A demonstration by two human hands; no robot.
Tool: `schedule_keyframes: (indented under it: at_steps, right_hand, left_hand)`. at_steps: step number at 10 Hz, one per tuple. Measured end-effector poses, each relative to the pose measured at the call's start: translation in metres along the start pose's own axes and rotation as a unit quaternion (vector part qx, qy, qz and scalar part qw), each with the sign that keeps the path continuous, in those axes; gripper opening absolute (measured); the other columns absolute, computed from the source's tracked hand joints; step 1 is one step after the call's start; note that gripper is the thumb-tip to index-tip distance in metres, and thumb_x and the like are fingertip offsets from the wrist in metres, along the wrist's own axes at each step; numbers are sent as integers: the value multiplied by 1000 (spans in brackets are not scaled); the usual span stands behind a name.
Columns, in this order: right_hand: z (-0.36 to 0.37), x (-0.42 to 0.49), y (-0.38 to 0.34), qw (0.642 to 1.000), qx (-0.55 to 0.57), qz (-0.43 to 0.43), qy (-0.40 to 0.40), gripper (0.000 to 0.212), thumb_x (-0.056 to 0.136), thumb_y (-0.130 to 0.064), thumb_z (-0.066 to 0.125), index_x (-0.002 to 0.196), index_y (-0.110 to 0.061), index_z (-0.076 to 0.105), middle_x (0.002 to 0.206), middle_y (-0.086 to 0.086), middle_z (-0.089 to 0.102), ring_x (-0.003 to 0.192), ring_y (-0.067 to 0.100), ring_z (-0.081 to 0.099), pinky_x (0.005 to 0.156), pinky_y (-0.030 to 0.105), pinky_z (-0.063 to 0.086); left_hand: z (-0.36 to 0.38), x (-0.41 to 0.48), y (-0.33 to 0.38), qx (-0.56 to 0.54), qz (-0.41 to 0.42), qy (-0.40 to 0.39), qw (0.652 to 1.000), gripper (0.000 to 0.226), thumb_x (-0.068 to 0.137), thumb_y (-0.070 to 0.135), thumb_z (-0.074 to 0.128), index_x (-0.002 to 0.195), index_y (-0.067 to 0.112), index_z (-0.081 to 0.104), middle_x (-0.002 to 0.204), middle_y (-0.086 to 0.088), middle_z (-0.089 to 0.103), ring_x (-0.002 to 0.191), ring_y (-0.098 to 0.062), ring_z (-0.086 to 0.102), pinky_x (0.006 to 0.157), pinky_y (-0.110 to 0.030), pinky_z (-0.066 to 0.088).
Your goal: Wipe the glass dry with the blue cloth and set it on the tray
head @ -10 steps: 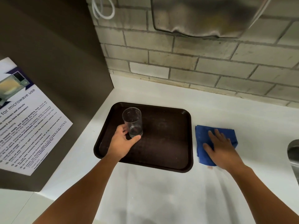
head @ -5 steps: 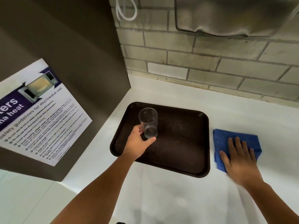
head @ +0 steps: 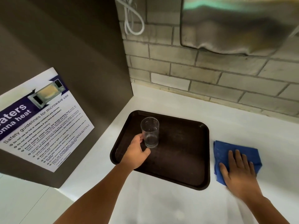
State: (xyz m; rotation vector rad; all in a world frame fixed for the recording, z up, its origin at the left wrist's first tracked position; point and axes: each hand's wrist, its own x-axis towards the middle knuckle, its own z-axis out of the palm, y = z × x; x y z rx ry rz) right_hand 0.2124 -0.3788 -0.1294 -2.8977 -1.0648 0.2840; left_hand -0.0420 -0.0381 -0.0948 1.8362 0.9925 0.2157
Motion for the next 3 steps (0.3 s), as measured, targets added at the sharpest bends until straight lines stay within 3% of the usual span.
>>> schedule_keyframes:
  at_steps: [1,2,3]
  right_hand:
    - [-27,-5,-18,990,82,110,-41,68,108,-35,53,155,13,48,159,42,48,144,63,51,116,72,44]
    - [-39,-3,-30,992,101,74,18,67,116,-40,30,171,-2,21,181,23,20,167,40,25,134,47,25]
    - [-45,9,-40,984,150,96,-10,67,118,-27,33,172,-1,4,185,18,6,171,32,13,138,38,14]
  left_hand:
    - [-7,-6,4,62,1,9,998,76,101,16,72,168,24,37,170,-2,49,156,-23,48,128,-43,40]
    - [-18,-13,7,105,14,32,994,70,108,24,62,172,20,32,176,-3,42,158,-24,46,125,-36,36]
    - [-30,-20,11,128,37,71,989,64,114,31,52,173,21,31,178,-1,38,162,-23,40,126,-32,31]
